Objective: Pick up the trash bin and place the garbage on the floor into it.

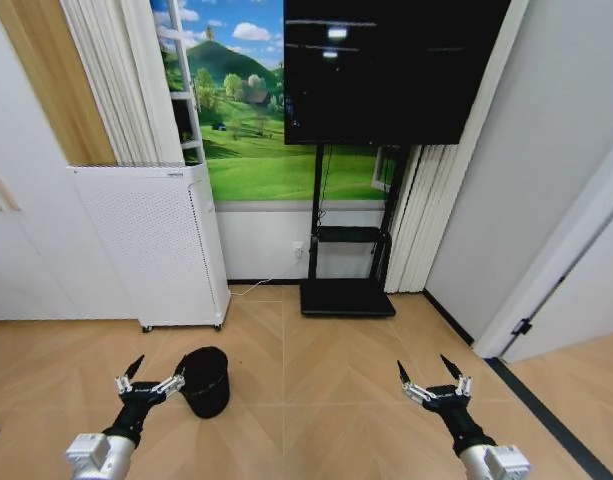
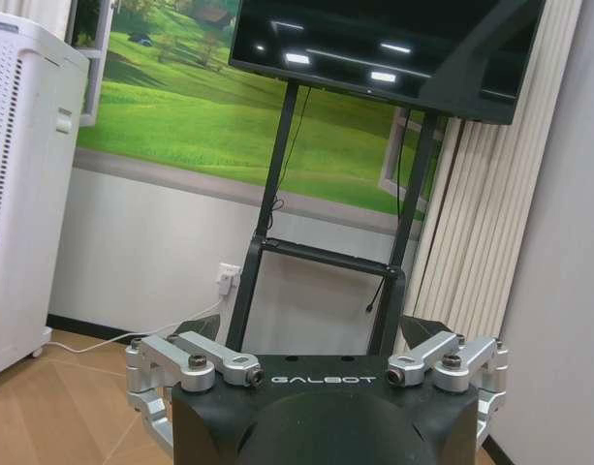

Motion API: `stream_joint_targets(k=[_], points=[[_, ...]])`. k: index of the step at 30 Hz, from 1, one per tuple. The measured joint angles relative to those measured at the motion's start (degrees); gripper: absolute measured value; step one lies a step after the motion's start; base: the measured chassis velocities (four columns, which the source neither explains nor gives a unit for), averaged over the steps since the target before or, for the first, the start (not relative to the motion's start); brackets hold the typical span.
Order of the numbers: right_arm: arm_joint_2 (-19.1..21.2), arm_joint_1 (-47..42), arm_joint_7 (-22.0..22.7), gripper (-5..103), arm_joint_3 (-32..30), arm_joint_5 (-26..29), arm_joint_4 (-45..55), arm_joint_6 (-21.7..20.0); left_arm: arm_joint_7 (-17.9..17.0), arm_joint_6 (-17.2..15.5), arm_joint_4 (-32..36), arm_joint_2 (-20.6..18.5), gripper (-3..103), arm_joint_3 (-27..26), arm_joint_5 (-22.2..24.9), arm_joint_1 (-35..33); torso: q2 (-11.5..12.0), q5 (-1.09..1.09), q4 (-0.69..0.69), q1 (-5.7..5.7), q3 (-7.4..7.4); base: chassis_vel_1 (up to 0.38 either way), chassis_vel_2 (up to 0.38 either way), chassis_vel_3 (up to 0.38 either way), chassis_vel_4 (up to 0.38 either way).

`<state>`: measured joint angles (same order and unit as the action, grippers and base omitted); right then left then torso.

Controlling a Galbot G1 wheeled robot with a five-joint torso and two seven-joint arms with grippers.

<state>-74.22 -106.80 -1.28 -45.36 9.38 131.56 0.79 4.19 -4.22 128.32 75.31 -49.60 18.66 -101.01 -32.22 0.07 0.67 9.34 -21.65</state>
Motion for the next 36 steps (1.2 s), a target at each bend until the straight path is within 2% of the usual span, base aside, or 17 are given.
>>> stream_joint_targets(k=[2, 3, 5, 6, 9, 11, 12, 16, 18, 21, 22, 23, 26, 29, 31, 34, 36], points=[[0.0, 0.0, 0.0, 100, 0.0, 0.0, 0.0, 0.0, 0.0, 0.0, 0.0, 0.0, 100, 0.0, 0.0, 0.0, 0.0, 0.03, 0.01, 0.00, 0.00, 0.370, -0.349, -0.359, 0.348], [0.0, 0.0, 0.0, 100, 0.0, 0.0, 0.0, 0.0, 0.0, 0.0, 0.0, 0.0, 100, 0.0, 0.0, 0.0, 0.0, -0.16, 0.02, 0.00, 0.02, 0.320, -0.341, -0.354, 0.354], [0.0, 0.0, 0.0, 100, 0.0, 0.0, 0.0, 0.0, 0.0, 0.0, 0.0, 0.0, 100, 0.0, 0.0, 0.0, 0.0, -0.16, 0.01, 0.00, 0.01, 0.339, -0.338, -0.354, 0.354], [0.0, 0.0, 0.0, 100, 0.0, 0.0, 0.0, 0.0, 0.0, 0.0, 0.0, 0.0, 100, 0.0, 0.0, 0.0, 0.0, 0.04, 0.01, 0.00, 0.01, 0.359, -0.346, -0.397, 0.361], [0.0, 0.0, 0.0, 100, 0.0, 0.0, 0.0, 0.0, 0.0, 0.0, 0.0, 0.0, 100, 0.0, 0.0, 0.0, 0.0, -0.14, 0.02, -0.01, 0.03, 0.349, -0.354, -0.379, 0.351], [0.0, 0.0, 0.0, 100, 0.0, 0.0, 0.0, 0.0, 0.0, 0.0, 0.0, 0.0, 100, 0.0, 0.0, 0.0, 0.0, -0.13, 0.01, -0.01, 0.02, 0.315, -0.347, -0.355, 0.347], [0.0, 0.0, 0.0, 100, 0.0, 0.0, 0.0, 0.0, 0.0, 0.0, 0.0, 0.0, 100, 0.0, 0.0, 0.0, 0.0, 0.02, 0.00, -0.01, 0.02, 0.391, -0.347, -0.343, 0.344], [0.0, 0.0, 0.0, 100, 0.0, 0.0, 0.0, 0.0, 0.0, 0.0, 0.0, 0.0, 100, 0.0, 0.0, 0.0, 0.0, -0.12, 0.01, -0.01, 0.02, 0.345, -0.376, -0.349, 0.347], [0.0, 0.0, 0.0, 100, 0.0, 0.0, 0.0, 0.0, 0.0, 0.0, 0.0, 0.0, 100, 0.0, 0.0, 0.0, 0.0, 0.00, 0.01, -0.01, 0.02, 0.356, -0.335, -0.379, 0.375], [0.0, 0.0, 0.0, 100, 0.0, 0.0, 0.0, 0.0, 0.0, 0.0, 0.0, 0.0, 100, 0.0, 0.0, 0.0, 0.0, -0.15, 0.02, -0.02, 0.04, 0.340, -0.353, -0.359, 0.353], [0.0, 0.0, 0.0, 100, 0.0, 0.0, 0.0, 0.0, 0.0, 0.0, 0.0, 0.0, 100, 0.0, 0.0, 0.0, 0.0, -0.15, 0.02, -0.02, 0.04, 0.362, -0.339, -0.350, 0.353], [0.0, 0.0, 0.0, 100, 0.0, 0.0, 0.0, 0.0, 0.0, 0.0, 0.0, 0.0, 100, 0.0, 0.0, 0.0, 0.0, 0.02, 0.01, -0.02, 0.03, 0.362, -0.341, -0.365, 0.342], [0.0, 0.0, 0.0, 100, 0.0, 0.0, 0.0, 0.0, 0.0, 0.0, 0.0, 0.0, 100, 0.0, 0.0, 0.0, 0.0, -0.14, 0.02, -0.03, 0.05, 0.339, -0.350, -0.313, 0.358], [0.0, 0.0, 0.0, 100, 0.0, 0.0, 0.0, 0.0, 0.0, 0.0, 0.0, 0.0, 100, 0.0, 0.0, 0.0, 0.0, 0.02, 0.01, -0.02, 0.04, 0.373, -0.345, -0.347, 0.350], [0.0, 0.0, 0.0, 100, 0.0, 0.0, 0.0, 0.0, 0.0, 0.0, 0.0, 0.0, 100, 0.0, 0.0, 0.0, 0.0, -0.10, 0.01, -0.04, 0.05, 0.360, -0.321, -0.330, 0.323], [0.0, 0.0, 0.0, 100, 0.0, 0.0, 0.0, 0.0, 0.0, 0.0, 0.0, 0.0, 100, 0.0, 0.0, 0.0, 0.0, 0.00, 0.02, -0.05, 0.06, 0.258, -0.267, -0.289, 0.257], [0.0, -0.1, 0.0, 100, 0.0, 0.0, 0.0, 0.0, 0.0, 0.0, 0.0, 0.0, 100, 0.0, 0.0, 0.0, 0.0, -0.08, -0.01, -0.06, 0.06, 0.125, -0.146, -0.220, 0.146]])
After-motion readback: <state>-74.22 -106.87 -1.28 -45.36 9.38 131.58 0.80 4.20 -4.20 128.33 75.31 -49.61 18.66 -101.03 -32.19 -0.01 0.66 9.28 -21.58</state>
